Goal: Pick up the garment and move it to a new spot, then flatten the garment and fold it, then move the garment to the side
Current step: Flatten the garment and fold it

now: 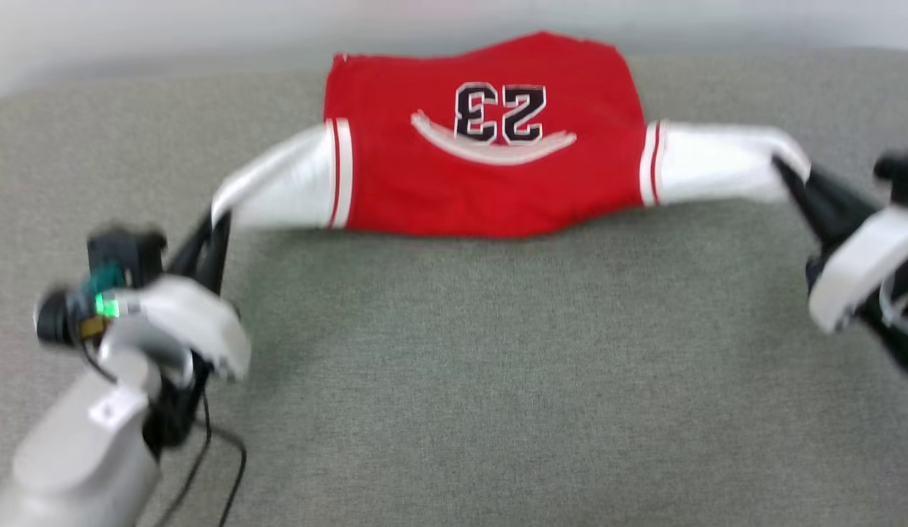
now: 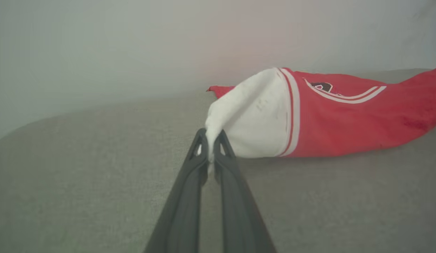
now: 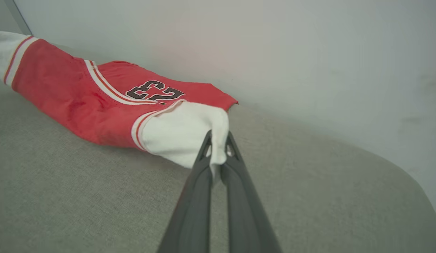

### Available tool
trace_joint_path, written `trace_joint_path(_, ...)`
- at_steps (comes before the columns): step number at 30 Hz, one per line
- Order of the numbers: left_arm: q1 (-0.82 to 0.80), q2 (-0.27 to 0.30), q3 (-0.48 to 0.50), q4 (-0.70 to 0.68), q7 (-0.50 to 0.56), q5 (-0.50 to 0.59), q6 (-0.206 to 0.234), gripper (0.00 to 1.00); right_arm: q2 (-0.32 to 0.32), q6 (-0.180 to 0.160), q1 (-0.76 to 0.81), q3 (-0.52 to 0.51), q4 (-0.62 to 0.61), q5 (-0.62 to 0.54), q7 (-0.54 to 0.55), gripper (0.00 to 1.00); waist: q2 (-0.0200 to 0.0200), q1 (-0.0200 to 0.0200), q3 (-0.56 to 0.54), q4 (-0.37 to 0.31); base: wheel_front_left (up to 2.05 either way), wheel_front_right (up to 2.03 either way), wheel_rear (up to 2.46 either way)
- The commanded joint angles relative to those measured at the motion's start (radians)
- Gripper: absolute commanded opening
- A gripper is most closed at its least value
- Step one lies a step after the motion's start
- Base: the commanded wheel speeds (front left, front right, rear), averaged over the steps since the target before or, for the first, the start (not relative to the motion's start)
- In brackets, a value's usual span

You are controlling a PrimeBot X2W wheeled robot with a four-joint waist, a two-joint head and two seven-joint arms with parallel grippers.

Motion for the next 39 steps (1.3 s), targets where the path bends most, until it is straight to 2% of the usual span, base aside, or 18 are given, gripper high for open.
trace_joint_path(1, 0.043, 0.003, 0.002, -0.009, -0.005, -0.011, 0.010, 0.00, -0.003, -0.001, 0.047, -0.011, -0.007, 0.006, -0.007, 0.00, 0.0000, 0.0002, -0.039, 0.004, 0.00, 0.00, 0.00)
trace_joint_path(11, 0.351, 0.026, -0.021, -0.049, -0.014, -0.083, 0.045, 0.00, 0.006, -0.001, 0.414, -0.137, -0.004, -0.008, -0.010, 0.00, 0.0000, 0.0002, -0.148, 0.017, 0.00, 0.00, 0.00)
trace_joint_path(21, 0.535, 0.005, 0.006, -0.038, -0.036, -0.125, 0.080, 0.00, 0.078, -0.002, 0.721, -0.307, 0.011, -0.034, -0.020, 0.00, 0.0000, 0.0002, -0.220, 0.017, 0.00, 0.00, 0.00)
trace_joint_path(32, 0.619, -0.003, 0.050, -0.089, -0.043, -0.099, 0.098, 0.00, 0.106, -0.002, 0.882, -0.456, -0.074, -0.099, 0.017, 0.00, 0.0000, 0.0002, -0.226, 0.027, 0.00, 0.00, 0.00)
trace_joint_path(33, 0.616, -0.004, 0.054, -0.093, -0.043, -0.095, 0.098, 0.00, 0.109, -0.002, 0.885, -0.465, -0.084, -0.108, 0.024, 0.28, 0.0000, 0.0002, -0.226, 0.028, 0.00, 0.00, 0.00)
trace_joint_path(34, 0.614, -0.006, 0.056, -0.098, -0.043, -0.090, 0.096, 0.00, 0.112, -0.002, 0.886, -0.474, -0.096, -0.117, 0.033, 0.42, 0.0000, 0.0002, -0.225, 0.028, 0.00, 0.00, 0.00)
trace_joint_path(35, 0.612, -0.008, 0.061, -0.105, -0.043, -0.084, 0.096, 0.00, 0.111, -0.002, 0.881, -0.482, -0.109, -0.127, 0.040, 0.76, 0.0000, 0.0002, -0.224, 0.027, 0.00, 0.00, 0.00)
trace_joint_path(36, 0.611, -0.010, 0.065, -0.111, -0.044, -0.077, 0.097, 0.00, 0.108, -0.002, 0.872, -0.494, -0.120, -0.139, 0.045, 1.00, 0.0000, 0.0002, -0.223, 0.026, 0.00, 0.00, 0.00)
trace_joint_path(39, 0.604, -0.018, 0.075, -0.137, -0.044, -0.050, 0.097, 0.00, 0.098, -0.002, 0.846, -0.530, -0.161, -0.170, 0.063, 1.00, 0.0000, 0.0002, -0.220, 0.030, 0.00, 0.00, 0.00)
